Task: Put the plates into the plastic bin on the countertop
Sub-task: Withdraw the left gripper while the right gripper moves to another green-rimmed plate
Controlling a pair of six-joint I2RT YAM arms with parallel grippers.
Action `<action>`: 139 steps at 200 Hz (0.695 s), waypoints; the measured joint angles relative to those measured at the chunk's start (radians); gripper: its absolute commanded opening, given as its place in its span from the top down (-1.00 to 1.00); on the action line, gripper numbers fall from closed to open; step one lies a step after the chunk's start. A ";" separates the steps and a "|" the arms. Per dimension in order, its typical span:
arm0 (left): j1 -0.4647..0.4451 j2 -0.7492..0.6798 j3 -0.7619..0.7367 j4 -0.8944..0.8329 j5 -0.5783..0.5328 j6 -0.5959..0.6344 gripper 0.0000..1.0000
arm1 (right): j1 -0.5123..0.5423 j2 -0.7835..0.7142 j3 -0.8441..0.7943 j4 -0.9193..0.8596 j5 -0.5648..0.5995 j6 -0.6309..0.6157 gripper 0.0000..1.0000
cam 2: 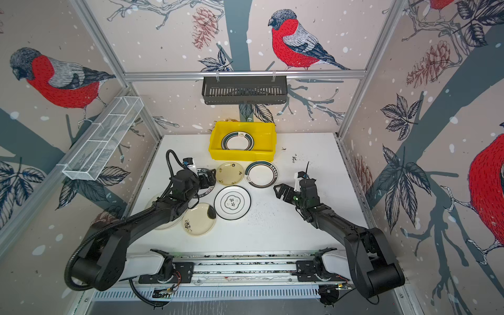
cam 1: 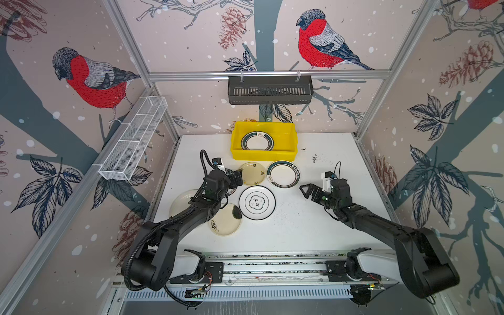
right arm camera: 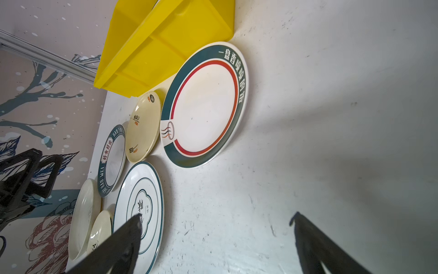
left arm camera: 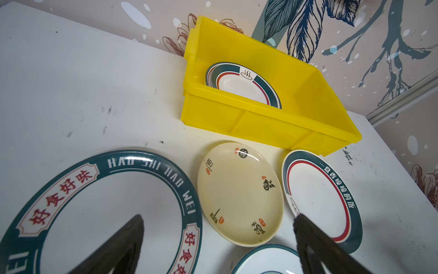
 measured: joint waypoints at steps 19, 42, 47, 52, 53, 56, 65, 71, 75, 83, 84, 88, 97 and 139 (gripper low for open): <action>-0.016 -0.043 -0.060 0.006 -0.017 -0.026 -0.95 | 0.000 -0.011 -0.004 0.008 0.003 -0.001 -0.99; -0.048 -0.095 -0.132 0.031 -0.026 -0.033 -0.95 | 0.000 -0.007 -0.005 0.030 0.015 0.000 -0.99; -0.049 -0.108 -0.146 0.037 -0.024 -0.033 -0.95 | 0.001 -0.002 -0.005 0.035 0.018 0.000 -0.99; -0.049 -0.118 -0.158 0.043 -0.025 -0.034 -0.95 | 0.002 0.004 -0.005 0.039 0.021 0.002 -0.99; -0.049 -0.121 -0.160 0.045 -0.025 -0.033 -0.95 | 0.002 0.005 -0.005 0.039 0.021 0.003 -0.99; -0.049 -0.127 -0.166 0.049 -0.025 -0.034 -0.95 | 0.002 0.010 -0.005 0.044 0.022 0.004 -0.99; -0.049 -0.146 -0.183 0.061 -0.024 -0.033 -0.95 | 0.003 0.022 -0.005 0.051 0.021 0.008 -0.99; -0.051 -0.155 -0.195 0.073 -0.022 -0.032 -0.95 | 0.003 0.034 -0.005 0.061 0.021 0.012 -1.00; -0.052 -0.161 -0.203 0.083 -0.021 -0.032 -0.95 | 0.005 0.044 -0.005 0.071 0.020 0.020 -1.00; -0.053 -0.167 -0.219 0.102 -0.018 -0.031 -0.95 | 0.007 0.065 -0.005 0.086 0.017 0.029 -1.00; -0.053 -0.167 -0.222 0.106 -0.017 -0.031 -0.95 | 0.007 0.067 -0.005 0.087 0.017 0.029 -1.00; -0.053 -0.168 -0.229 0.109 -0.013 -0.031 -0.95 | 0.009 0.075 -0.006 0.090 0.014 0.030 -1.00; -0.053 -0.169 -0.238 0.111 0.003 -0.030 -0.95 | 0.012 0.092 -0.008 0.105 0.009 0.033 -1.00; -0.058 -0.139 -0.235 0.130 0.042 -0.030 -0.95 | 0.039 0.147 -0.008 0.192 0.000 0.078 -0.99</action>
